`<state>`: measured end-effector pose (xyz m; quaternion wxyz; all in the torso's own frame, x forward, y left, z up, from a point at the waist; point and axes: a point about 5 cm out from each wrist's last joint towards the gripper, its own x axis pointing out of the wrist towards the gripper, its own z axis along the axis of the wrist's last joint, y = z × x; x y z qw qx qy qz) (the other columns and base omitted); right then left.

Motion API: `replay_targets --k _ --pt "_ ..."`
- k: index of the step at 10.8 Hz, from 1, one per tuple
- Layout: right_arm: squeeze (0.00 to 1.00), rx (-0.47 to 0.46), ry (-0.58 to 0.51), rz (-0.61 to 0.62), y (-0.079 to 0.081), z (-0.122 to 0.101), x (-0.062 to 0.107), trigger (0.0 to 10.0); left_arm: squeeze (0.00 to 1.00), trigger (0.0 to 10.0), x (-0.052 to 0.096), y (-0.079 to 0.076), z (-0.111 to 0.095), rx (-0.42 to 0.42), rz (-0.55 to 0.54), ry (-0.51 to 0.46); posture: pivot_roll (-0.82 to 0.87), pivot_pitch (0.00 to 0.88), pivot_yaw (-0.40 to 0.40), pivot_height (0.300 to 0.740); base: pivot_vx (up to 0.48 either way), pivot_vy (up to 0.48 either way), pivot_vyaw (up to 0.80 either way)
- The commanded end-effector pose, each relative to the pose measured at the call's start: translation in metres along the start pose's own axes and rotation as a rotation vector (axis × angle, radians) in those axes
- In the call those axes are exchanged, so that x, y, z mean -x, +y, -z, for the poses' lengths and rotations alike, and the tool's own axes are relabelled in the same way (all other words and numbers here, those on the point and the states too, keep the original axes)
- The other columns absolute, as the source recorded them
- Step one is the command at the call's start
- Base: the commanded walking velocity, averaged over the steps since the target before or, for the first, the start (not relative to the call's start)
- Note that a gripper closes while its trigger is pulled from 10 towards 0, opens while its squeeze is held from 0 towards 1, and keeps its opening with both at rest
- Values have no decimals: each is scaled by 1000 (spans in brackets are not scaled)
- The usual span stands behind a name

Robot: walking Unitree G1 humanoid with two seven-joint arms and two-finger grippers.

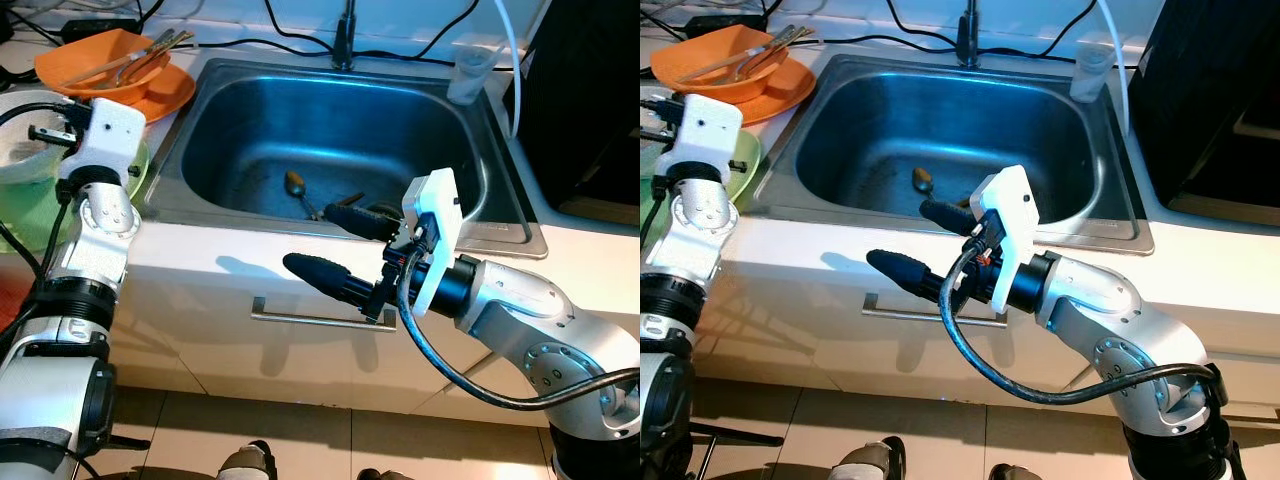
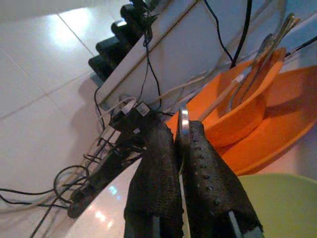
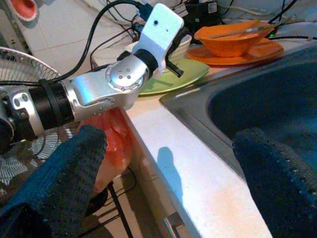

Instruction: Kitchen organization

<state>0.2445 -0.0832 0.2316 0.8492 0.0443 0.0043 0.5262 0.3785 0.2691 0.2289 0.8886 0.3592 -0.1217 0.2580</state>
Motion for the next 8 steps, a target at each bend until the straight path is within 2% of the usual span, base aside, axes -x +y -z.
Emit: replay_targets --k 1,6,7,8 --pt "0 3 -4 -11 3 -1 0 10000 0 0 4 -3 6 -10 9 24 65 160 -24 740 0 0 0" --pt "0 -13 -35 -36 3 -5 -1 10000 0 0 -1 4 -1 -42 -46 -12 65 148 -18 740 0 0 0" --pt "0 -7 -45 -30 2 -6 -1 10000 0 0 -6 15 -8 -96 -110 -61 65 140 -13 740 0 0 0" --pt "0 -4 -46 -25 2 -6 -1 10000 0 0 -10 19 -16 -90 -131 -92 65 138 -10 740 0 0 0"
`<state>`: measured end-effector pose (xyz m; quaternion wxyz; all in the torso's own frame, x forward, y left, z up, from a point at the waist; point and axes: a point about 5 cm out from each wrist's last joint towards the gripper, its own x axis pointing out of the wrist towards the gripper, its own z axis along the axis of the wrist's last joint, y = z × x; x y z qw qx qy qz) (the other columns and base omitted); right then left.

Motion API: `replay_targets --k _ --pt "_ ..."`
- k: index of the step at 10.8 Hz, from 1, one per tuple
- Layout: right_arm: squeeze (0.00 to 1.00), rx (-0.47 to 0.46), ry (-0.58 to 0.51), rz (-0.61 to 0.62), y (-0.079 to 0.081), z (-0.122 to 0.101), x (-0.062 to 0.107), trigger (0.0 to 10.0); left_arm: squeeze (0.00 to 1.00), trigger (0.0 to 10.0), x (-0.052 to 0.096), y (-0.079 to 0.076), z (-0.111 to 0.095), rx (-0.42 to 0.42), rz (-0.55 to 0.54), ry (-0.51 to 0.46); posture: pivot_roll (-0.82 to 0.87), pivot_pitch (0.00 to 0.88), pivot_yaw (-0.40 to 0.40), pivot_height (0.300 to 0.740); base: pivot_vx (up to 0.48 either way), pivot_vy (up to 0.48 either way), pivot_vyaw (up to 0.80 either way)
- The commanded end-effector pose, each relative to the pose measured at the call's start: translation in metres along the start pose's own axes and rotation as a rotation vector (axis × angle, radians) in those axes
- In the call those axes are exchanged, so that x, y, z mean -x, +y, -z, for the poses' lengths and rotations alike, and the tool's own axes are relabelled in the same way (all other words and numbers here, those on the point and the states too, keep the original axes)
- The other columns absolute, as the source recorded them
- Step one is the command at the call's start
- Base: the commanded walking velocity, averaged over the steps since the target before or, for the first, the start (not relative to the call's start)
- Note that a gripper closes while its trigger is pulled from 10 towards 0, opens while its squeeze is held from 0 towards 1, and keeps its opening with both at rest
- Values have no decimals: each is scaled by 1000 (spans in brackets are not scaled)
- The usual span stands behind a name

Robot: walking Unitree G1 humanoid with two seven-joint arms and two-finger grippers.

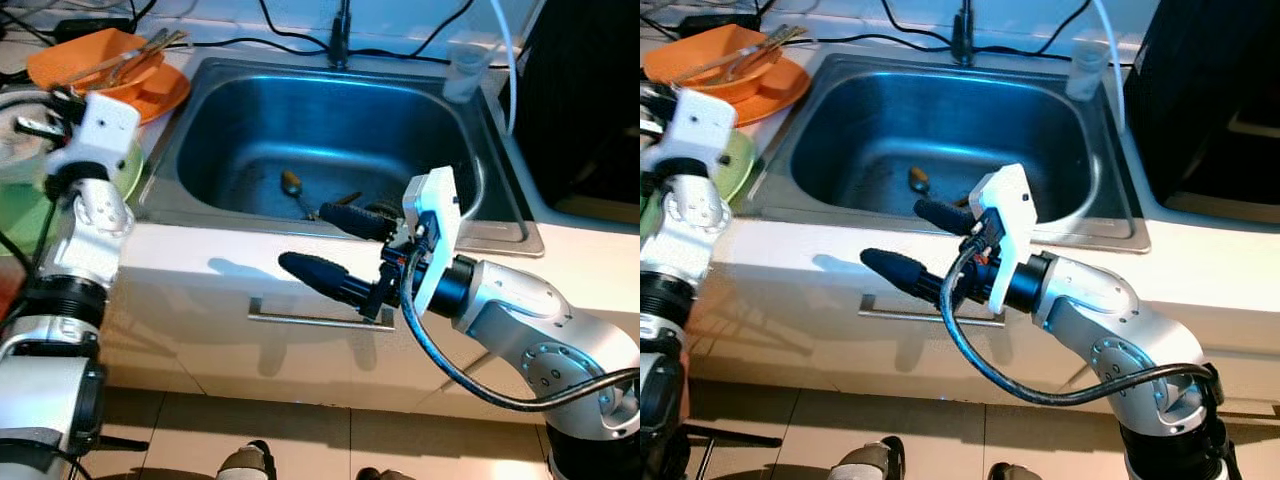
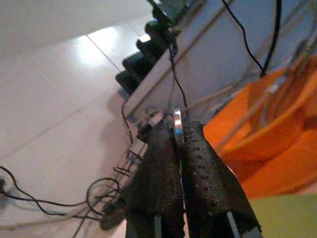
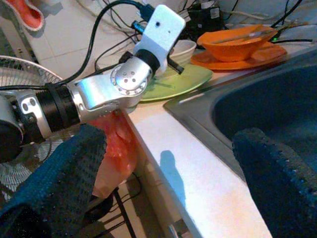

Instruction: Kitchen organization

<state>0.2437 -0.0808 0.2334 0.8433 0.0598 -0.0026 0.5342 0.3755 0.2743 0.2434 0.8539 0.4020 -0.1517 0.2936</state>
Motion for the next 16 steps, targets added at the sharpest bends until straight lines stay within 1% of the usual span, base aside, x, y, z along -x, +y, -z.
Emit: replay_targets --k 1,2,3,4,5,6,7,8,9,10,11,13,15,16 --pt "0 19 -20 0 -1 -5 0 10000 0 0 -9 6 -20 16 -44 -70 62 131 -7 740 0 0 0" --pt "0 23 -22 7 -2 -5 0 10000 0 0 -11 4 -35 31 -49 -117 59 125 -5 740 0 0 0" --pt "0 27 -23 12 -3 -5 0 10000 0 0 -11 2 -41 55 -49 -127 57 120 -3 740 0 0 0" --pt "0 38 -25 25 -5 -6 1 10000 0 0 -10 -4 -55 114 -24 -160 50 114 1 740 0 0 0" --pt "0 53 -25 30 -5 -8 1 10000 0 0 -11 -5 -65 146 -22 -196 38 104 10 740 0 0 0" --pt "0 60 -29 35 -5 -9 1 10000 0 0 -11 -4 -70 160 -24 -213 33 100 16 740 0 0 0" --pt "0 66 -34 47 -5 -9 2 10000 0 0 -11 -4 -80 174 -24 -253 28 94 24 740 0 0 0" --pt "0 69 -35 58 -6 -9 3 10000 0 0 -9 -6 -90 187 -21 -292 27 89 30 740 0 0 0" --pt "0 70 -37 63 -6 -8 3 10000 0 0 -7 -9 -96 210 -11 -306 27 88 31 740 0 0 0" --pt "0 73 -40 74 -6 -8 2 10000 0 0 1 -24 -99 309 52 -272 17 86 32 740 0 0 0" --pt "0 84 -35 83 -7 -8 2 10000 0 0 11 -38 -101 368 113 -254 10 83 30 740 0 0 0" --pt "0 108 -12 134 -11 -9 5 10000 0 0 24 -56 -100 419 181 -228 -18 80 30 740 0 0 0" --pt "0 124 14 256 -23 -9 14 10000 0 0 35 -73 -101 464 266 -193 -45 85 39 740 0 0 0" --pt "0 131 14 295 -26 -10 18 10000 0 0 40 -80 -102 481 298 -182 -62 91 47 740 0 0 0"
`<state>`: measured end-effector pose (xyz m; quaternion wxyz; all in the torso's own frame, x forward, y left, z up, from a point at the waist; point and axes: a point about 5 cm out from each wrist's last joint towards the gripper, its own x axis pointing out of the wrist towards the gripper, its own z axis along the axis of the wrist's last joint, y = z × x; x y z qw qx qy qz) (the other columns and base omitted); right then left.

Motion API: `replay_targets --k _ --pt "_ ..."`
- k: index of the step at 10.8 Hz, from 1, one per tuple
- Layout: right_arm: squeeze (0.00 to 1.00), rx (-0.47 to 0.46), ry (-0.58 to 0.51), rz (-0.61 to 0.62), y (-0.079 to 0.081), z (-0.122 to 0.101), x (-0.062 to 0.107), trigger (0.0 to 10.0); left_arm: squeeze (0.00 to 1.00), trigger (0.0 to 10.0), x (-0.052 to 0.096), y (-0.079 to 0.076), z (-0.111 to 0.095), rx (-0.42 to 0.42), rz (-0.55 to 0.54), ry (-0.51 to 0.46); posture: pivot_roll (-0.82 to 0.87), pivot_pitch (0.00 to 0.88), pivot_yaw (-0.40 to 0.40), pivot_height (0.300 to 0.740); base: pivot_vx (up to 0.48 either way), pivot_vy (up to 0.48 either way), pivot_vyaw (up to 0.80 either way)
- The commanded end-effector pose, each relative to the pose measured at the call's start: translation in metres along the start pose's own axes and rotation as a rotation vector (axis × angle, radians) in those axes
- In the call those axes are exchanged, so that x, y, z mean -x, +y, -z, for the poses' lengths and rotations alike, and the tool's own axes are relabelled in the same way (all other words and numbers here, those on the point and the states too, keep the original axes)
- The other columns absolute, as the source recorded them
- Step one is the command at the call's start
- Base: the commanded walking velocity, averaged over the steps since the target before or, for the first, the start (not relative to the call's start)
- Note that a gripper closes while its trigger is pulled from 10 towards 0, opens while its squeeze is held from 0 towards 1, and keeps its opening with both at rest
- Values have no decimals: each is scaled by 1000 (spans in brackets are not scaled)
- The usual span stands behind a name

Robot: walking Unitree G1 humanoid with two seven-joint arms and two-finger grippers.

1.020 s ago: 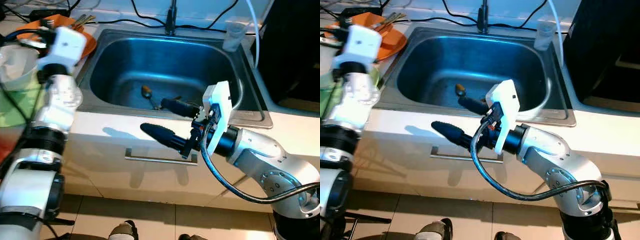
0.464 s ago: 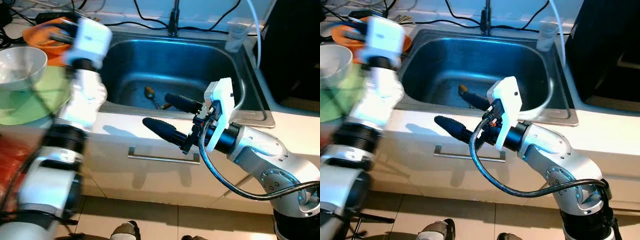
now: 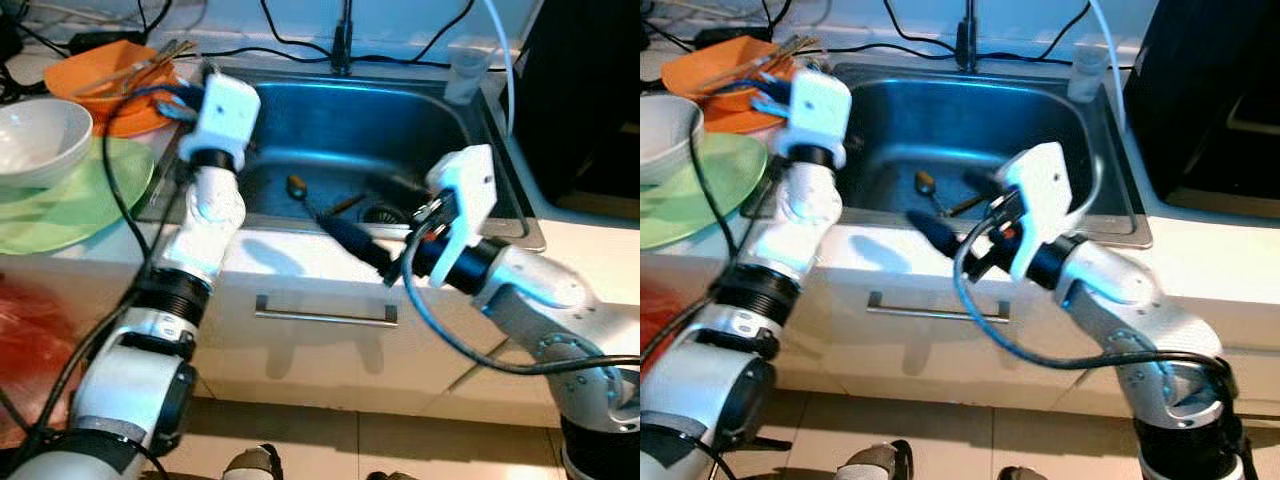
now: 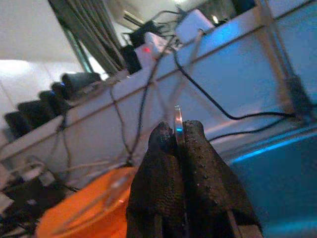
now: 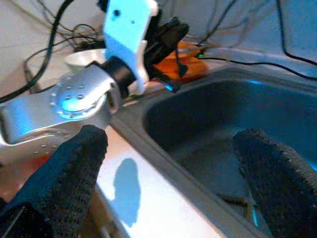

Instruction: Kitchen organization

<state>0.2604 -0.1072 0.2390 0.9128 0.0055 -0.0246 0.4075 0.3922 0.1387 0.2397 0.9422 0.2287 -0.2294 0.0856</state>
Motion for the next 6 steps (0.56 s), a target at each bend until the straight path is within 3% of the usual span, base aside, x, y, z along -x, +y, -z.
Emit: replay_targets --k 1,6 --pt "0 7 16 48 -4 1 6 10000 0 0 4 -11 1 40 57 -1 -74 99 53 740 0 0 0" --pt "0 -5 104 144 -8 9 19 10000 0 78 17 -40 11 141 148 88 -128 138 54 740 0 0 0"
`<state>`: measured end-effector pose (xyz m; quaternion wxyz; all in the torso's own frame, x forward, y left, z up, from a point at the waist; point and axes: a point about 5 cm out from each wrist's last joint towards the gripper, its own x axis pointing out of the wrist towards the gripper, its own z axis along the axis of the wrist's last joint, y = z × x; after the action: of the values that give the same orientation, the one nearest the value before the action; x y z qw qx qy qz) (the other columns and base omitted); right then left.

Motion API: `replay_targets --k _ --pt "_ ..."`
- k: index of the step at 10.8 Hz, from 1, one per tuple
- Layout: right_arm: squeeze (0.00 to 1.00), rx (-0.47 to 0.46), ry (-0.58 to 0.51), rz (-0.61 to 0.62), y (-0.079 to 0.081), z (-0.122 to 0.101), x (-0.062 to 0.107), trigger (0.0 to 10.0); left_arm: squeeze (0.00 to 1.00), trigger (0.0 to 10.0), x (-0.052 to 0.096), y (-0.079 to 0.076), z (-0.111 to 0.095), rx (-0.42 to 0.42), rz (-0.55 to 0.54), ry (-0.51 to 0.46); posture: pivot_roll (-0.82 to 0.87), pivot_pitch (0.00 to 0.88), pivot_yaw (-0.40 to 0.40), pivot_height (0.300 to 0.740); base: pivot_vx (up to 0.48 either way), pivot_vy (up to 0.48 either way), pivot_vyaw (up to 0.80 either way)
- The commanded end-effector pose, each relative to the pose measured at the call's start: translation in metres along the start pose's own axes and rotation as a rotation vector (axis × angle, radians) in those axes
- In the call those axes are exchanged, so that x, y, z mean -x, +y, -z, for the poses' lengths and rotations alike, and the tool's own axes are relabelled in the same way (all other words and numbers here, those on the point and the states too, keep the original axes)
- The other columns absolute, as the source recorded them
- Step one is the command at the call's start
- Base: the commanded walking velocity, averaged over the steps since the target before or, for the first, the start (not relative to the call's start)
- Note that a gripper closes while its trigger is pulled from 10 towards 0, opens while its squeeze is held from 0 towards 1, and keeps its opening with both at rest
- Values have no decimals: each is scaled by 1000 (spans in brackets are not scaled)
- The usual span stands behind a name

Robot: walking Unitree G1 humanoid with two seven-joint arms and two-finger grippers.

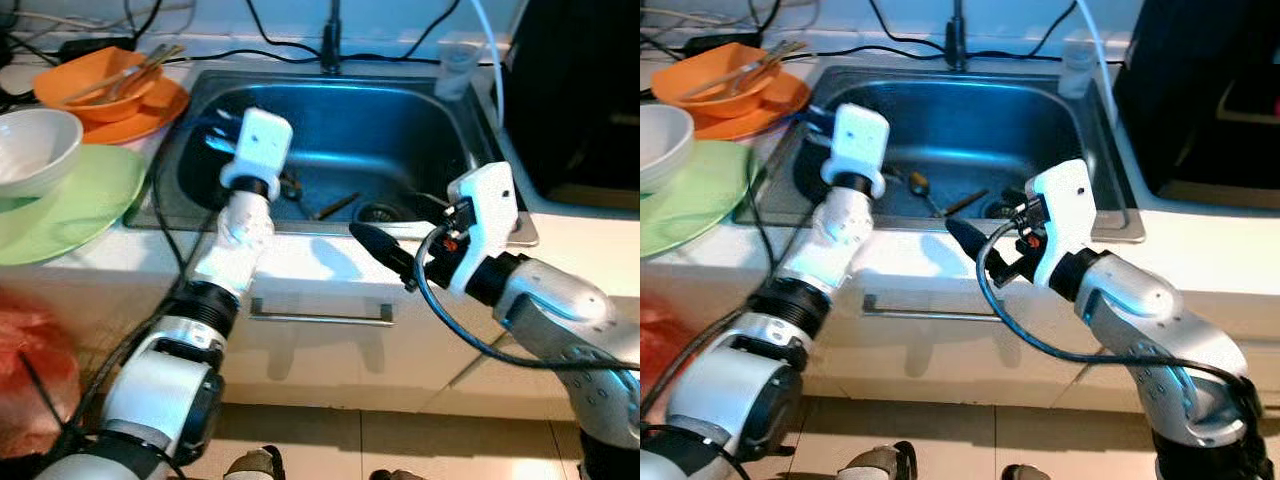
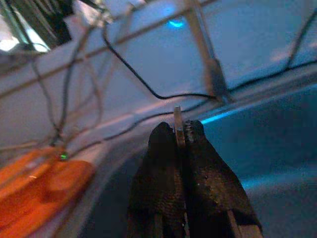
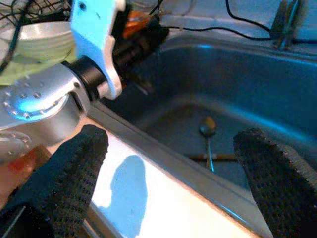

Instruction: Kitchen organization

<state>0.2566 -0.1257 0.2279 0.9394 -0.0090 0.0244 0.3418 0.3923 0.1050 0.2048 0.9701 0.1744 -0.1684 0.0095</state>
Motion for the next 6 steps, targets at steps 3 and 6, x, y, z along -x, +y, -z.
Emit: replay_targets --k 3,6 --pt "0 -18 28 -8 4 -1 7 10000 0 314 0 -2 13 79 6 84 -149 158 49 740 0 0 0" --pt "0 -51 76 -23 6 5 10 10000 0 2078 1 -3 23 133 13 169 -156 167 39 740 0 0 0"
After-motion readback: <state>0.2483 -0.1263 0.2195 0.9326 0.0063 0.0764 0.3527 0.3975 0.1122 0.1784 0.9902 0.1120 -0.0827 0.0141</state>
